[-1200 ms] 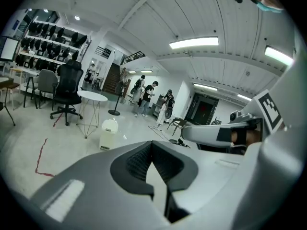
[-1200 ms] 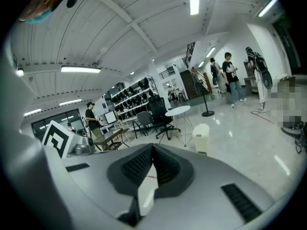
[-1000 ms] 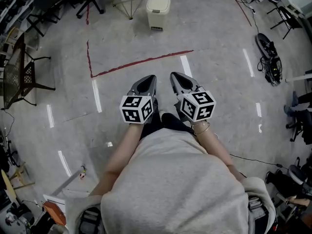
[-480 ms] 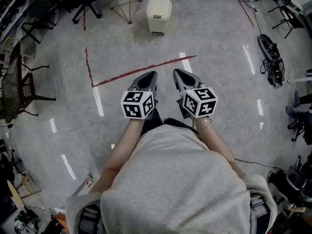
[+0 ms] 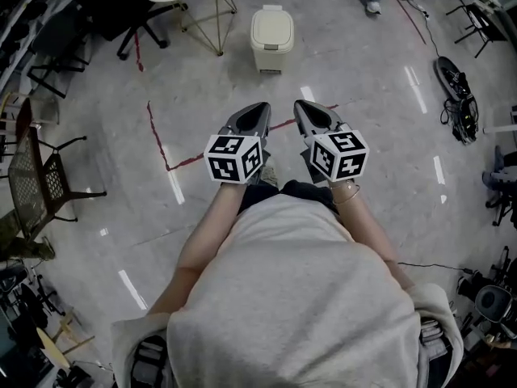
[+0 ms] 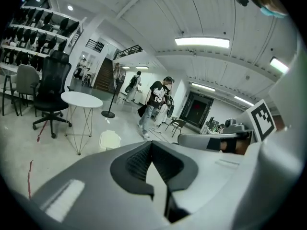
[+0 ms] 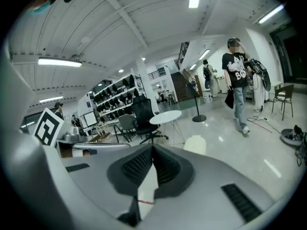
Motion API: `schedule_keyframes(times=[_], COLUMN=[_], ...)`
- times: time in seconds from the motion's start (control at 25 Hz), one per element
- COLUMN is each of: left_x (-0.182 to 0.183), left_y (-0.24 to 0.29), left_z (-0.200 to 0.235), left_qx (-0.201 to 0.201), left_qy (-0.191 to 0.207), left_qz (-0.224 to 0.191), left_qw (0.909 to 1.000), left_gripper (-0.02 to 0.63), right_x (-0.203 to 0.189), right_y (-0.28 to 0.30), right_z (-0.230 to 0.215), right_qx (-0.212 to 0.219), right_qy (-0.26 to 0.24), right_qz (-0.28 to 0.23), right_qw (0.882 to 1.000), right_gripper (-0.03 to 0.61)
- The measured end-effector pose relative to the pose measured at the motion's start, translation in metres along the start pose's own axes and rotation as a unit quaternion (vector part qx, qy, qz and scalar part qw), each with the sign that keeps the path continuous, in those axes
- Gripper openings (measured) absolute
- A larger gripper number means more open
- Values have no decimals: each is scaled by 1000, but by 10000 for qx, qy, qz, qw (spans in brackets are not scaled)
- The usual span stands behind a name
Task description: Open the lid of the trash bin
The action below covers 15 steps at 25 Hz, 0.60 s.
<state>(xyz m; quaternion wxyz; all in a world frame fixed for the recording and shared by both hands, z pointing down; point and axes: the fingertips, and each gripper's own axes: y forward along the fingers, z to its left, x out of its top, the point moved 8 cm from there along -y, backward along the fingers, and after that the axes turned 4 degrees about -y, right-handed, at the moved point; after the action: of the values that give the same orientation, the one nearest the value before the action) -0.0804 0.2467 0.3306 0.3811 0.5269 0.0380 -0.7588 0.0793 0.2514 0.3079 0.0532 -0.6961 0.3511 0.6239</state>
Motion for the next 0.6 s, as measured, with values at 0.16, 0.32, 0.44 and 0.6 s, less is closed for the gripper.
schedule_keyframes(times=[0.16,0.32,0.44,0.6], left_x=[9,17,22,35], left_y=[12,22,29,40], left_z=[23,36,49,67], left_qx=[-90,-153,-151,-17], left_qy=[-113,-153,-249,-288], left_qz=[89,159,139,81], left_qw=[9999,9996,9995,9996], left_gripper=[9,9,9,9], right_x=[9,16,22,29], right_y=[22,35,48,68], right_z=[-5,-15,-22,-30], right_qx=[-116,-245,-208,-143], right_qy=[134,264,308,369], right_qz=[8,-26,-59,-48], right_qw=[9998,9993,9993,9992], right_gripper=[8,8,8,8])
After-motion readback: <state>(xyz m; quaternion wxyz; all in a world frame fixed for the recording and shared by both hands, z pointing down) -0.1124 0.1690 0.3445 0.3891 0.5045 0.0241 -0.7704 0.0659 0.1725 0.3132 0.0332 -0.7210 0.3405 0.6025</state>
